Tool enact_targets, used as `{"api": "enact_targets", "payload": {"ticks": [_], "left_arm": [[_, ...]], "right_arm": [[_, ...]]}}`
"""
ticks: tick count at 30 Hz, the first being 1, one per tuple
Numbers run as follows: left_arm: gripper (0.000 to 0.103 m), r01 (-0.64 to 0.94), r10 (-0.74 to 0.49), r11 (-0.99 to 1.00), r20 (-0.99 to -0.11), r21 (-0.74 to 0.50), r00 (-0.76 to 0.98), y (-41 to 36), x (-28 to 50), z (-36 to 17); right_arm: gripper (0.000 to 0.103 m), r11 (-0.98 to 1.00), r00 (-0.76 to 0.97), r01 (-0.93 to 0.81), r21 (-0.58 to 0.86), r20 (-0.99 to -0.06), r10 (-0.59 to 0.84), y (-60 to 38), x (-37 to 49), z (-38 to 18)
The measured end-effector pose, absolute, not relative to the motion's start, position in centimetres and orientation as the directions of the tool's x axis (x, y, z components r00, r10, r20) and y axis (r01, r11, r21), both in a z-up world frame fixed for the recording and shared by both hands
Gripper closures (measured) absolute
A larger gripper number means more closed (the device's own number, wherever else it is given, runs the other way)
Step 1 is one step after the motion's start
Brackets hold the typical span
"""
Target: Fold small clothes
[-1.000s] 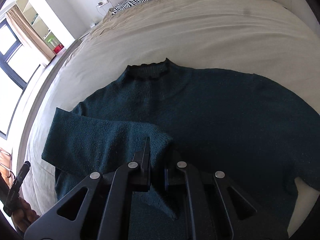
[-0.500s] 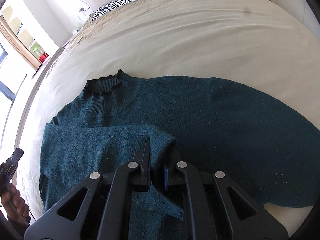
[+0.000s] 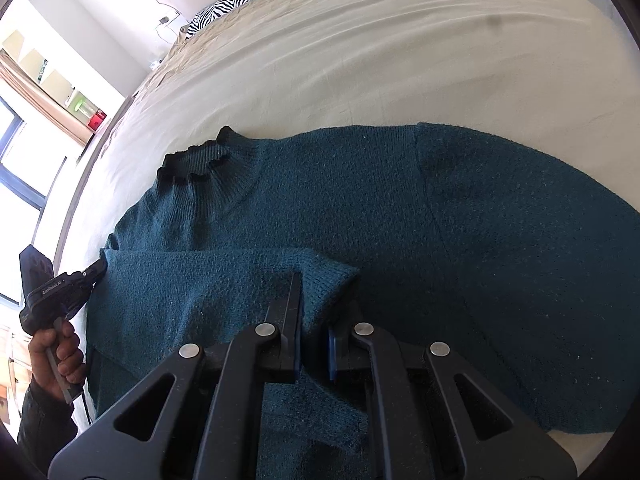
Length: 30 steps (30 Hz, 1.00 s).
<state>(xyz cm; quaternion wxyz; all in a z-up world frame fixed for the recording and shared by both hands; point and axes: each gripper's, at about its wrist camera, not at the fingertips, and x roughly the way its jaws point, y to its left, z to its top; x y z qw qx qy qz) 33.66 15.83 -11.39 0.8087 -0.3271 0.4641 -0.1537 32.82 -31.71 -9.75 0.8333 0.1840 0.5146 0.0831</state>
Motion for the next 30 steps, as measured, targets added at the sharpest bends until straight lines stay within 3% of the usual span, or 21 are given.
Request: {"api": "enact_targets", "payload": {"ticks": [9,13,16,23,28,30], "left_arm": [[0.098,0.036,-0.591,0.748,-0.639,-0.663,0.493,15.5,30.0,-10.6],[0.092,0.061,-0.575,0.767,-0.642,-0.639,0.507,15.5,27.2,-9.8],[0.075,0.065,-0.560,0.780,-0.648,-0.623,0.516,15.7,25.3,-9.5],[0.075,0.116,-0.499,0.847,-0.702,-0.518,0.508,13.9,22.0,-9.6],[0.074,0.087,-0.480,0.851,-0.700,-0.518,0.530,13.6,20.5,-8.1],[0.067,0.103,-0.461,0.865,-0.697,-0.491,0.550,13.0,19.0,-7.0]], "right_arm": [[0.095,0.894,0.465,0.089,0.440,-0.812,0.354,-32.4,32.5,-10.5],[0.094,0.889,0.468,0.097,0.448,-0.809,0.356,-32.6,32.0,-10.3],[0.092,0.877,0.476,0.118,0.465,-0.802,0.361,-33.2,31.3,-10.2],[0.091,0.833,0.500,0.184,0.522,-0.779,0.378,-35.4,28.0,-10.4],[0.090,0.796,0.566,0.215,0.566,-0.736,0.370,-38.2,21.7,-8.7],[0.085,0.772,0.620,0.242,0.588,-0.706,0.343,-40.8,18.1,-8.0]]}}
